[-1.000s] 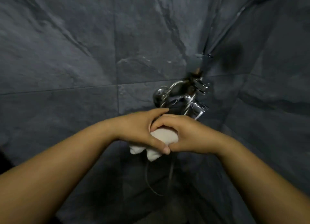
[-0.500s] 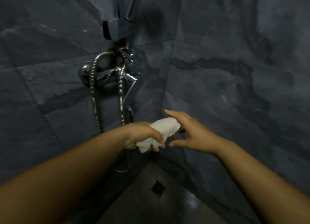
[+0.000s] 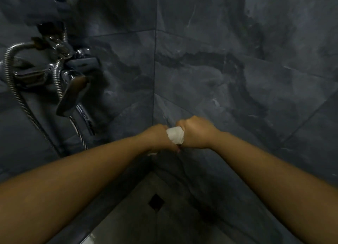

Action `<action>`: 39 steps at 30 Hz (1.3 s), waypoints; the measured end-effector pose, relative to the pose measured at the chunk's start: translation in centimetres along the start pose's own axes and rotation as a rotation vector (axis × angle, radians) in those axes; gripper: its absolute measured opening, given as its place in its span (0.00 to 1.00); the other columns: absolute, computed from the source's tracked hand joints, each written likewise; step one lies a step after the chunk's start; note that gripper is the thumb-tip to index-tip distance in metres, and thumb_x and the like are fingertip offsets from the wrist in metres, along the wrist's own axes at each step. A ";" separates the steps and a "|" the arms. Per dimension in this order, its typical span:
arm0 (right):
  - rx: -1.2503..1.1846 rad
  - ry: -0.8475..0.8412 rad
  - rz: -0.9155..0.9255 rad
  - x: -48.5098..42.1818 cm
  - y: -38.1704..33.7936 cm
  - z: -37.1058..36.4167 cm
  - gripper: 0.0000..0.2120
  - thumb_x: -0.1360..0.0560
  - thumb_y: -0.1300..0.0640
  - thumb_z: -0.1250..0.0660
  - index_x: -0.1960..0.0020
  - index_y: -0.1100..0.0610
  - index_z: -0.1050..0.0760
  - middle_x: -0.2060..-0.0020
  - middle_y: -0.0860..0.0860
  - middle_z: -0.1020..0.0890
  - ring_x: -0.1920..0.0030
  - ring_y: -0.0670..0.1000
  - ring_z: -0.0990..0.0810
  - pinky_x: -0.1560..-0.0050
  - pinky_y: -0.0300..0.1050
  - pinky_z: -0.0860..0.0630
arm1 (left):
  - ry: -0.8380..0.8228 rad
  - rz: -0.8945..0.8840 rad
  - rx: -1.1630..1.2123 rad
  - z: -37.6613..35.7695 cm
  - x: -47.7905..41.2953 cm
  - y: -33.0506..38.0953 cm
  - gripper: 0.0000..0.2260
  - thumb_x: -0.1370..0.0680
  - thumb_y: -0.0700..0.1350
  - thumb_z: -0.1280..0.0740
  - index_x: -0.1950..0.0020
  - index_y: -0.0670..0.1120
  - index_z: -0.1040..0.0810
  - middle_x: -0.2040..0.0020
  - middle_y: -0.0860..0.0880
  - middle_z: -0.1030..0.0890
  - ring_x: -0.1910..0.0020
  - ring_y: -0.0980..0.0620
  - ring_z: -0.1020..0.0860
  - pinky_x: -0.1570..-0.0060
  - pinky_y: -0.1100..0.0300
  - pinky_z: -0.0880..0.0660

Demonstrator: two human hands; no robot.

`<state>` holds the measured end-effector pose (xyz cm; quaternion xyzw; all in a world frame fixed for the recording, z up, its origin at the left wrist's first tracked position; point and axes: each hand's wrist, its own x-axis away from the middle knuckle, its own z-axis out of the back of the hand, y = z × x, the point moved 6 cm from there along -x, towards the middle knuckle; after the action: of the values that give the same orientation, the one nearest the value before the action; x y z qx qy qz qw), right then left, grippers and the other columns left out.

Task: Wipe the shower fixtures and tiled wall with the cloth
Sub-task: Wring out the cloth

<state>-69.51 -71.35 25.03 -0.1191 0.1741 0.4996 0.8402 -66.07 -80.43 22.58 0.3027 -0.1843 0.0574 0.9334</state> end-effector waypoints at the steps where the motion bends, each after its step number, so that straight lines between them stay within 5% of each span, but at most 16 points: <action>1: -0.012 0.011 -0.003 -0.2 0.6 -0.2 0.09 0.41 0.60 0.26 0.70 0.62 0.25 0.77 0.56 0.23 0.80 0.56 0.24 0.80 0.37 0.33 | -0.003 0.000 0.008 0.5 0.4 -0.1 0.26 0.28 0.50 0.28 0.34 0.43 0.30 0.41 0.45 0.23 0.42 0.47 0.24 0.50 0.61 0.29; 3: -0.002 -0.003 -0.083 -0.6 2.1 -0.4 0.15 0.38 0.57 0.24 0.56 0.64 0.21 0.58 0.61 0.18 0.60 0.61 0.18 0.65 0.48 0.23 | 0.024 0.026 0.148 0.7 -1.3 -0.4 0.13 0.27 0.48 0.30 0.45 0.44 0.23 0.53 0.47 0.21 0.50 0.46 0.21 0.57 0.61 0.26; 5: 0.049 -0.110 -0.175 -0.3 3.3 -0.4 0.40 0.39 0.47 0.21 0.32 0.57 0.31 0.31 0.61 0.33 0.33 0.65 0.34 0.40 0.65 0.33 | -0.087 0.151 0.449 0.5 -2.0 -1.3 0.07 0.26 0.47 0.32 0.60 0.46 0.26 0.69 0.51 0.26 0.70 0.52 0.24 0.76 0.66 0.31; 6: 0.083 -0.085 -0.129 -0.2 3.4 0.1 0.48 0.41 0.46 0.21 0.27 0.54 0.38 0.27 0.60 0.39 0.28 0.65 0.42 0.36 0.71 0.39 | -0.208 0.216 0.584 0.1 -2.2 -1.6 0.09 0.26 0.48 0.34 0.64 0.47 0.29 0.75 0.52 0.30 0.78 0.56 0.30 0.82 0.68 0.38; 8: 0.167 -0.010 0.059 0.0 2.4 0.8 0.49 0.40 0.45 0.21 0.27 0.51 0.43 0.27 0.60 0.39 0.28 0.65 0.43 0.35 0.72 0.40 | -0.446 0.246 0.742 -0.5 -2.0 -1.1 0.09 0.27 0.49 0.35 0.65 0.47 0.29 0.78 0.53 0.33 0.84 0.59 0.37 0.84 0.72 0.44; 10: 0.180 0.118 0.189 0.2 2.0 0.7 0.38 0.32 0.45 0.28 0.28 0.51 0.41 0.31 0.60 0.31 0.32 0.62 0.33 0.36 0.64 0.34 | -0.620 0.207 0.807 -1.4 -1.7 0.3 0.08 0.30 0.51 0.35 0.63 0.47 0.26 0.78 0.53 0.33 0.85 0.60 0.37 0.85 0.72 0.45; 12: 0.160 0.203 0.240 0.0 2.0 0.8 0.28 0.27 0.46 0.36 0.31 0.53 0.38 0.45 0.57 0.20 0.48 0.57 0.20 0.52 0.51 0.21 | -0.690 0.197 0.806 -1.9 -1.9 1.0 0.08 0.31 0.51 0.35 0.61 0.46 0.28 0.78 0.53 0.33 0.85 0.60 0.37 0.86 0.73 0.44; 14: 0.136 0.140 0.238 -0.6 2.3 0.5 0.25 0.28 0.46 0.39 0.33 0.54 0.35 0.60 0.54 0.18 0.64 0.54 0.19 0.70 0.45 0.22 | -0.640 0.211 0.724 -1.7 -2.1 1.0 0.08 0.27 0.50 0.36 0.62 0.47 0.29 0.78 0.54 0.33 0.84 0.61 0.38 0.85 0.73 0.45; 18: 0.147 -0.003 0.152 -2.0 3.3 -0.4 0.27 0.36 0.53 0.27 0.39 0.62 0.24 0.65 0.58 0.17 0.71 0.57 0.19 0.76 0.44 0.23 | -0.401 0.182 0.536 -0.1 -3.5 0.5 0.10 0.25 0.48 0.33 0.63 0.47 0.29 0.74 0.52 0.33 0.80 0.58 0.36 0.80 0.70 0.41; 22: 0.145 -0.247 -0.067 -4.1 4.1 -1.1 0.21 0.31 0.61 0.26 0.39 0.64 0.25 0.53 0.62 0.18 0.55 0.59 0.18 0.58 0.46 0.23 | -0.071 0.080 0.209 2.0 -5.2 0.9 0.09 0.29 0.46 0.28 0.62 0.44 0.25 0.70 0.49 0.25 0.77 0.54 0.27 0.81 0.70 0.34; 25: 0.124 -0.266 -0.139 -4.6 4.7 -1.3 0.15 0.37 0.66 0.23 0.52 0.68 0.21 0.62 0.63 0.18 0.64 0.57 0.17 0.66 0.41 0.25 | 0.070 0.006 0.063 2.7 -6.4 1.4 0.17 0.28 0.46 0.29 0.42 0.41 0.25 0.50 0.43 0.20 0.53 0.45 0.20 0.65 0.65 0.29; 28: 0.103 -0.405 -0.253 -4.6 6.3 -2.9 0.15 0.23 0.61 0.39 0.37 0.62 0.29 0.44 0.61 0.22 0.44 0.60 0.23 0.45 0.48 0.28 | 0.161 -0.048 -0.099 3.2 -7.5 1.6 0.20 0.26 0.49 0.31 0.37 0.41 0.28 0.40 0.43 0.23 0.42 0.45 0.24 0.50 0.60 0.29; 39: 0.038 -0.400 -0.323 -6.3 8.0 -3.6 0.14 0.23 0.61 0.39 0.39 0.63 0.29 0.42 0.60 0.23 0.42 0.60 0.24 0.42 0.48 0.30 | 0.436 -0.205 -0.580 5.1 -9.0 2.5 0.21 0.23 0.50 0.37 0.33 0.43 0.33 0.41 0.43 0.23 0.44 0.43 0.24 0.52 0.55 0.29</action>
<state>-79.97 -73.90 24.14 -0.0284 -0.0076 0.3692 0.9289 -76.53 -81.39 24.37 0.0232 0.0413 -0.0281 0.9985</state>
